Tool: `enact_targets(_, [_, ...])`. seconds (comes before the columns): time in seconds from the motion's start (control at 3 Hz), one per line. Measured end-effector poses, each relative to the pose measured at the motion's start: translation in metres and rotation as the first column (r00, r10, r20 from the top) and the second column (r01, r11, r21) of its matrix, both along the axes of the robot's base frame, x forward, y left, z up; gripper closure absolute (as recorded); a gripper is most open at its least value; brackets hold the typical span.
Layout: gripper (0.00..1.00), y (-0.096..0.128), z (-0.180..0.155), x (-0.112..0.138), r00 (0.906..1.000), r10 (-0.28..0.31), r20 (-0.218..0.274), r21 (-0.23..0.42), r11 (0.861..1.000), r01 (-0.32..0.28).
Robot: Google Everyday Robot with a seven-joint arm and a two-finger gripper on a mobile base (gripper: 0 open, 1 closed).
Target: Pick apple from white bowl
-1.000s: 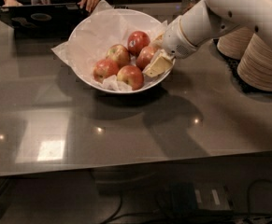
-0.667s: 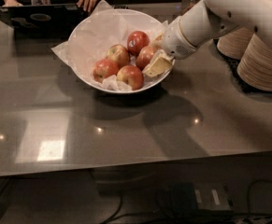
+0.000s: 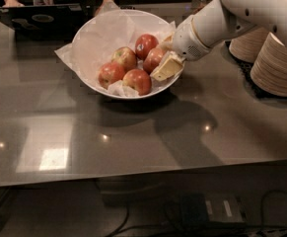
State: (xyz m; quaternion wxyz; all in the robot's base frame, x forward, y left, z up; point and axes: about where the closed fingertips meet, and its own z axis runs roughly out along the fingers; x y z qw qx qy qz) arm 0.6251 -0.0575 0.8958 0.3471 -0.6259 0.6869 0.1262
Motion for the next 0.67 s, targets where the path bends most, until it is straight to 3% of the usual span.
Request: enact_targets(0.67, [1.0, -0.004, 0.061, -0.015, 0.9942, 0.101, 0.038, 0.127, 0.986, -0.105])
